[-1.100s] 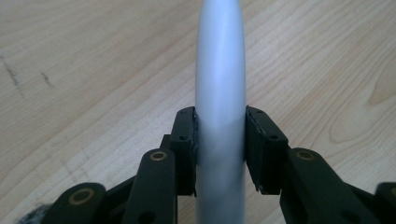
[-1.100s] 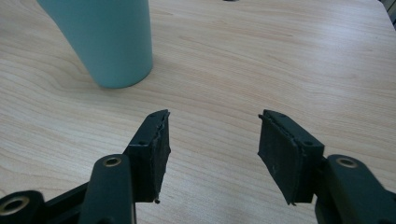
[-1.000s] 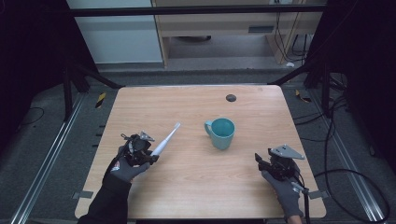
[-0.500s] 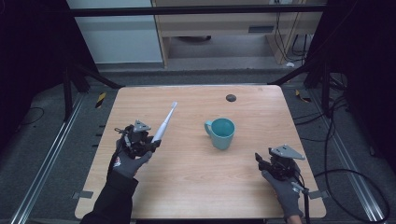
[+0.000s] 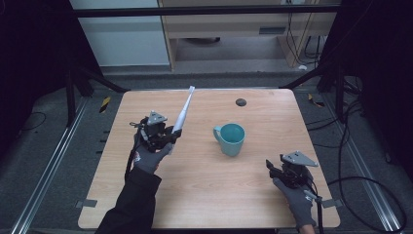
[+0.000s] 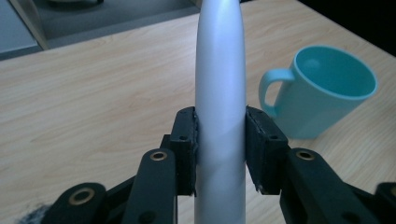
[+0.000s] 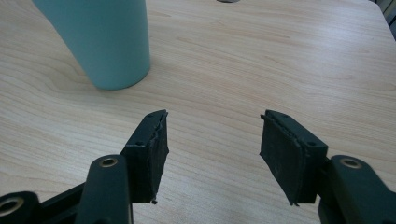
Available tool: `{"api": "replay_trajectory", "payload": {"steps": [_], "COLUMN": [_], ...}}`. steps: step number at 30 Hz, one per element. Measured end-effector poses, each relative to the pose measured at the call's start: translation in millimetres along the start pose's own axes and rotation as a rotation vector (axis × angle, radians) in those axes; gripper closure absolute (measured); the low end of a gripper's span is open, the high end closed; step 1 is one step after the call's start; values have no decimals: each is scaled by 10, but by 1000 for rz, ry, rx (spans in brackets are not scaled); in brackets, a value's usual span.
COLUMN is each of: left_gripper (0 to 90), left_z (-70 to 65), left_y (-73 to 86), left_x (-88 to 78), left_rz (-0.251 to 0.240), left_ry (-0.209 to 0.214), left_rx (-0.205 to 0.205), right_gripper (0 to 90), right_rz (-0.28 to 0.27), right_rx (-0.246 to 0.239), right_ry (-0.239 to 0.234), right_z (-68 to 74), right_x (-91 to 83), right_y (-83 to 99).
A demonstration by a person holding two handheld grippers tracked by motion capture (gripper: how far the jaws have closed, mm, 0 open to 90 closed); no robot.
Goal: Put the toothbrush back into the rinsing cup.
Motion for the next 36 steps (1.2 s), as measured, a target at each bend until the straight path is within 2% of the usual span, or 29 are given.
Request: {"api": "replay_trajectory", "payload": {"steps": [7,13,18,36], "left_gripper": [659,659,659,659], "left_z": [-60,-129,-217,-563], "left_y": [-98,-135,-166,-387], "left_x": [156,282,376,641], "left_rz": [-90,-135,-180,-274], "left_ry": [-22,-31,-40,6], "left_rx": [-29,-49,-59,-89], "right_gripper": [410,410,408,399], "right_rz": [-4,-2,-5,-9], "right_rx": [-9,5,-4,8], "right_ry": [2,0,3,-5], "right_z": [-8,-10,-16,13], "right_x": [10,6,14,31], "right_y": [6,7,14,9]}}
Point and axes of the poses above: each handheld gripper's, and its own axes: x roughly forward along the jaws, y roughly out of its underside, z roughly to its left, the point moved 2 cm from there along x, roughly forward along the jaws, and after that the axes turned 13 degrees about -z, right-handed, at the moved point
